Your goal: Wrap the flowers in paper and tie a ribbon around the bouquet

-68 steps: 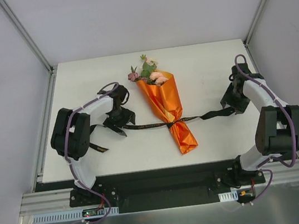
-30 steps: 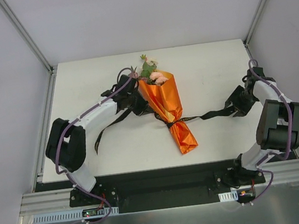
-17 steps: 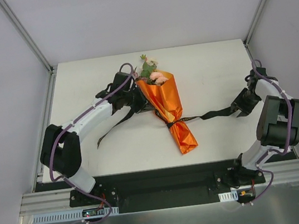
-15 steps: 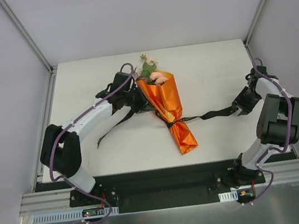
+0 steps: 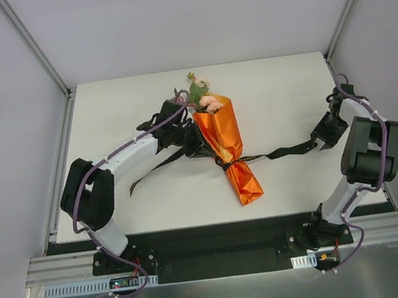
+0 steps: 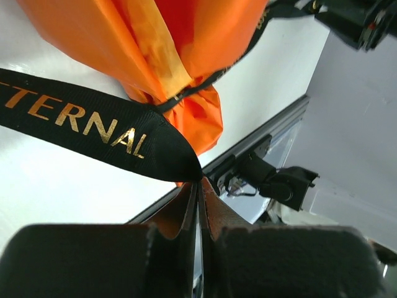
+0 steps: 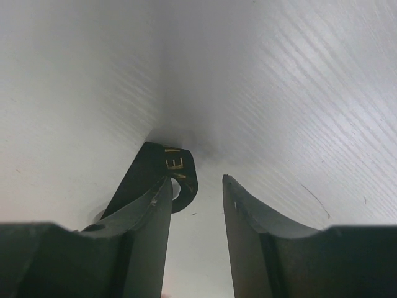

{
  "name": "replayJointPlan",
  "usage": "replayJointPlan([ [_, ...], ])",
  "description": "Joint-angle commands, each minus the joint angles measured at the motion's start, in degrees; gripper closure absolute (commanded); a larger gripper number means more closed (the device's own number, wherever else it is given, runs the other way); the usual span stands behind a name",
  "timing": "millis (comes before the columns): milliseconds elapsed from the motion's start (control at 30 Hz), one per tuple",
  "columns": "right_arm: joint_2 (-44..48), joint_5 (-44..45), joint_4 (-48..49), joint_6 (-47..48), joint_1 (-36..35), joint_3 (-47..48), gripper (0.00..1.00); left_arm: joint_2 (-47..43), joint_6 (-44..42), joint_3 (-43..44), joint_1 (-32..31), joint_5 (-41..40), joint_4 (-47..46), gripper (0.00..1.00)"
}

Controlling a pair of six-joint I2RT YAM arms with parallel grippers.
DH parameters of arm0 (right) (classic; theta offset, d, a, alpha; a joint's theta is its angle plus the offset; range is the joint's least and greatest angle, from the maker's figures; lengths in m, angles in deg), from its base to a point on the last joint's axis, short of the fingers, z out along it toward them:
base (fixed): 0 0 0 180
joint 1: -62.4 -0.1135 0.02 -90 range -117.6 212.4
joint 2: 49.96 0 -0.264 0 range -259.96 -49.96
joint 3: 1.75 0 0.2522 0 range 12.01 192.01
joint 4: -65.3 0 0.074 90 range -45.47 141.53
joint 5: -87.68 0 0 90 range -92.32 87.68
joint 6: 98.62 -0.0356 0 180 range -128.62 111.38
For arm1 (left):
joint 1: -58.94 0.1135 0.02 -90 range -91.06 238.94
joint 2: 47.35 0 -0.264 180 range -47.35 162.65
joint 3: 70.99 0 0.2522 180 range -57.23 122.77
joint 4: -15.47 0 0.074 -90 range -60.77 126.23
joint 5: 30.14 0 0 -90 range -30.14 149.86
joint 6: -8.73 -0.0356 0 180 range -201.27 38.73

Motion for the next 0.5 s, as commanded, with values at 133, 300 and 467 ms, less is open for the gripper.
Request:
replayJointPlan([
  [133,-0.23,-0.69,2.96,2.74,-2.85,0.93,0.84,2.02,-1.52,3.65,-3.37,4.38,-0.97,1.00],
  [300,9.17,5.99,-1.79,0.73,-11.37,-4.93,0.99,4.21,-1.52,5.32,-3.64,6.22,-1.05,1.00],
  [467,22.17,6.87,-6.69,-5.25,-22.34,-13.48,0.99,6.06,-1.17,6.20,-4.25,6.05,-1.32,1.00],
])
